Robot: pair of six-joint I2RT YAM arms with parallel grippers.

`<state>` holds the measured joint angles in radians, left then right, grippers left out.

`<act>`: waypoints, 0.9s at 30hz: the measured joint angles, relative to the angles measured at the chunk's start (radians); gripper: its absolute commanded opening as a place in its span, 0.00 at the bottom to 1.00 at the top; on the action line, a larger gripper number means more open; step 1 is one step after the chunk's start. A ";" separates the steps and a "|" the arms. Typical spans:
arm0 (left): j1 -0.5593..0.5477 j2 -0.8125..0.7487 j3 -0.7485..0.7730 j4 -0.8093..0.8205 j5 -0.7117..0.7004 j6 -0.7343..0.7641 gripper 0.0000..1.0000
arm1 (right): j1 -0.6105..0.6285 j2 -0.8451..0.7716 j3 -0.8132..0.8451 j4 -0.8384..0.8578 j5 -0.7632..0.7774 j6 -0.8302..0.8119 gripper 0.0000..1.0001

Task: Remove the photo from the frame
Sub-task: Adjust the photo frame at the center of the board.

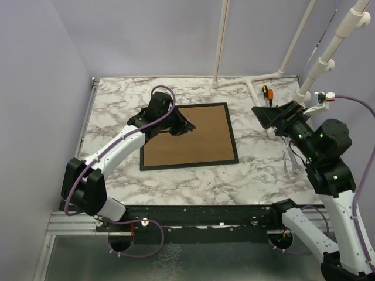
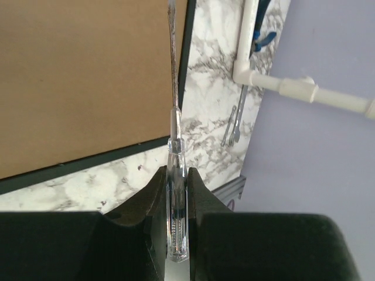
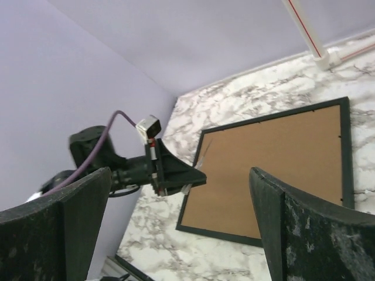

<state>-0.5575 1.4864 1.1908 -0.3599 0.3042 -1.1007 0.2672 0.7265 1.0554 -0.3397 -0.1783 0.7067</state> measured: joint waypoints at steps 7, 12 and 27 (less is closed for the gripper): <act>0.064 -0.027 -0.021 -0.003 -0.020 0.043 0.00 | 0.000 -0.108 0.125 -0.097 -0.019 0.066 1.00; 0.072 0.021 0.002 -0.002 -0.004 0.069 0.00 | 0.000 -0.159 0.153 -0.156 0.037 0.076 1.00; 0.085 0.028 -0.032 0.021 0.076 0.135 0.00 | 0.000 -0.098 -0.073 -0.239 -0.023 -0.005 1.00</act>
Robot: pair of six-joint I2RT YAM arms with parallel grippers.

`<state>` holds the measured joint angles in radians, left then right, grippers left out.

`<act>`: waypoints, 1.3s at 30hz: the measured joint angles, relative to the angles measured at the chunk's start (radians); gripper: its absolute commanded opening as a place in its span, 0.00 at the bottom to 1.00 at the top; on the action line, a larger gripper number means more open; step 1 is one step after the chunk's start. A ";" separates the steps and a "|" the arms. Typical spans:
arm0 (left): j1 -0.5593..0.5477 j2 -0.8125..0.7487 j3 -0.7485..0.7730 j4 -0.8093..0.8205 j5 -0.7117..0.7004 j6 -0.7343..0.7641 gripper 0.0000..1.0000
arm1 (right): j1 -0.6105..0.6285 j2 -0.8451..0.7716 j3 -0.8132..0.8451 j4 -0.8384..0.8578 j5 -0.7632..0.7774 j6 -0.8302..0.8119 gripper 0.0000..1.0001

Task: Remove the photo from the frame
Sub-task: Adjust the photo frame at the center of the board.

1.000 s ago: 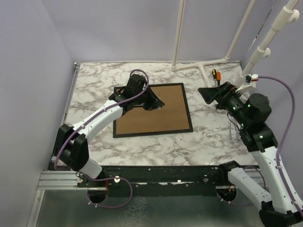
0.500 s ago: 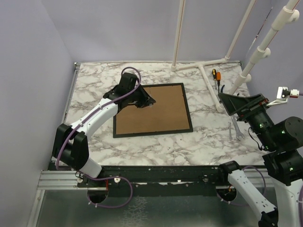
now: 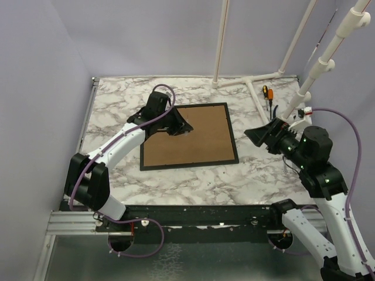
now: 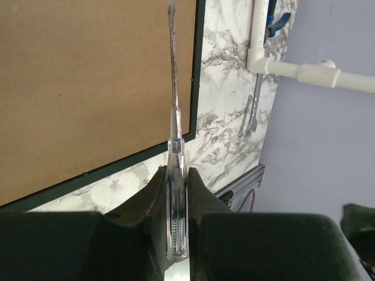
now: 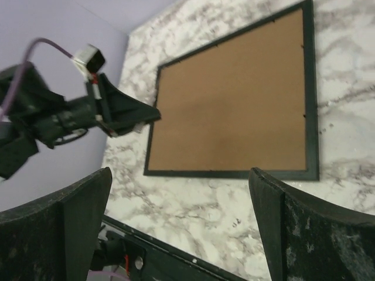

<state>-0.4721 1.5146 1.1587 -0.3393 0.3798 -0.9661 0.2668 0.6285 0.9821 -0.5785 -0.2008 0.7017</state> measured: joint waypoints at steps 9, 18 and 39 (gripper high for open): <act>0.000 0.000 0.000 0.047 0.057 0.010 0.00 | 0.000 0.015 -0.092 0.028 -0.006 -0.058 1.00; -0.002 -0.015 0.000 0.092 0.095 0.014 0.00 | 0.000 0.180 -0.221 0.155 -0.018 -0.110 1.00; -0.079 0.005 -0.002 0.120 0.102 0.010 0.00 | -0.021 0.365 -0.292 0.376 0.037 -0.135 1.00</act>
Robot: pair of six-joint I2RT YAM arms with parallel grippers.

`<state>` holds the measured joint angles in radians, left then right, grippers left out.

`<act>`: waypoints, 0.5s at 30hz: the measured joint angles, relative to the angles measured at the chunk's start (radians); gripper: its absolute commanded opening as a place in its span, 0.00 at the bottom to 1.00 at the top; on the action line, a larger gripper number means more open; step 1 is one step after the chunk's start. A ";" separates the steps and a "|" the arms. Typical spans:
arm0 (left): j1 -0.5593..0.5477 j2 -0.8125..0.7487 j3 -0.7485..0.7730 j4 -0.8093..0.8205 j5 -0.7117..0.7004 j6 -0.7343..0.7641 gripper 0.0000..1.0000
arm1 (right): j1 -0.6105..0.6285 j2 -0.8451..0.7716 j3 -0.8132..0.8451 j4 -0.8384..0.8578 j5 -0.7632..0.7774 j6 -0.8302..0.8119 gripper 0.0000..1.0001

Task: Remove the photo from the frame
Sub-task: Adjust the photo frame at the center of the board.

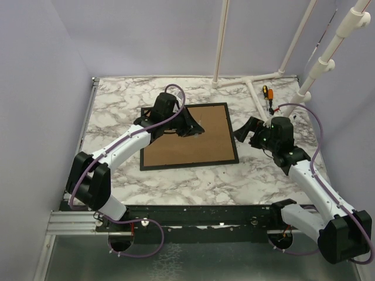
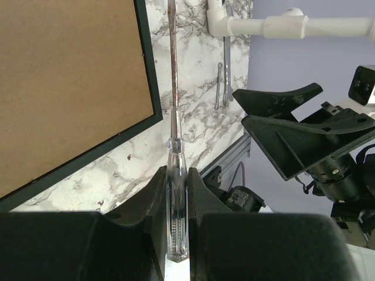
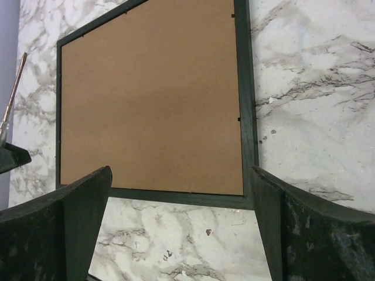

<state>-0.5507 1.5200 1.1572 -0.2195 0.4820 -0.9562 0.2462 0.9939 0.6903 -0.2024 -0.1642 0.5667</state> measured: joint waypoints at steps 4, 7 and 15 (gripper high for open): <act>-0.010 0.020 0.006 0.003 0.000 -0.001 0.00 | -0.008 0.000 -0.014 0.004 0.020 -0.003 1.00; -0.014 0.033 0.014 0.009 0.000 0.000 0.00 | -0.014 0.002 -0.018 0.004 0.031 -0.008 1.00; -0.014 0.038 0.027 0.036 0.000 0.000 0.00 | -0.038 0.003 -0.032 0.014 0.044 -0.011 1.00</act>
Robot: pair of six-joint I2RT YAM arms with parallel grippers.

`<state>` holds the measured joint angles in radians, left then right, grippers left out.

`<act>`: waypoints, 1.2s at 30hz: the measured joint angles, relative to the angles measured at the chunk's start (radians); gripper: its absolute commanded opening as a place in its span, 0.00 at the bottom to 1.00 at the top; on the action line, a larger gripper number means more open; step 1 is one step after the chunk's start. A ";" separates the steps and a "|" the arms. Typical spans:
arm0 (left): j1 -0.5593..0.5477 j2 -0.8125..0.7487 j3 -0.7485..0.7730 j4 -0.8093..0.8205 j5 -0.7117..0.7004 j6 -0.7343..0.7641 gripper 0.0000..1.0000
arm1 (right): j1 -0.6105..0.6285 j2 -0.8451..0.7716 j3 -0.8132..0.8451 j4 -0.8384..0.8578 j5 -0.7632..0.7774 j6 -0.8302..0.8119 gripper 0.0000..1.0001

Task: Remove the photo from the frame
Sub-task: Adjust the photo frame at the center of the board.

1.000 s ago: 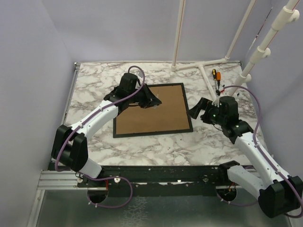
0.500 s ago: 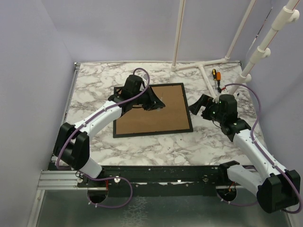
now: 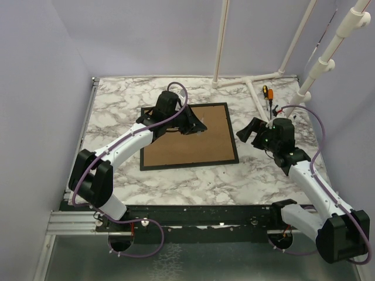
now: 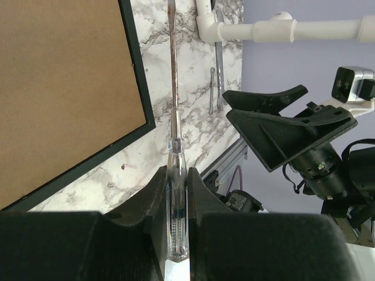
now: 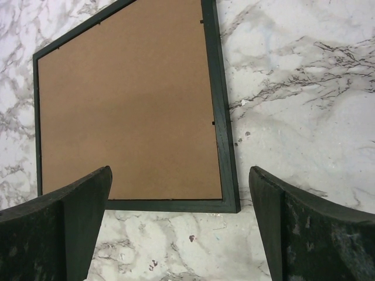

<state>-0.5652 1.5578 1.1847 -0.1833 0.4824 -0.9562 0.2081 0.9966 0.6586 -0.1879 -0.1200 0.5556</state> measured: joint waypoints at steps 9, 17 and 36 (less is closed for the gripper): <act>0.000 0.000 0.001 0.011 0.000 0.000 0.00 | -0.008 0.018 -0.018 0.015 0.003 0.000 1.00; 0.000 0.001 0.001 0.023 0.000 0.000 0.00 | -0.016 0.051 -0.036 0.031 0.007 0.000 1.00; 0.000 0.031 0.003 0.027 0.000 0.030 0.00 | -0.099 0.143 -0.036 0.068 -0.013 0.001 1.00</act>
<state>-0.5652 1.5883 1.1873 -0.1566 0.4828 -0.9264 0.1089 1.1400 0.6228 -0.1196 -0.1329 0.5564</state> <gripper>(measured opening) 0.147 0.998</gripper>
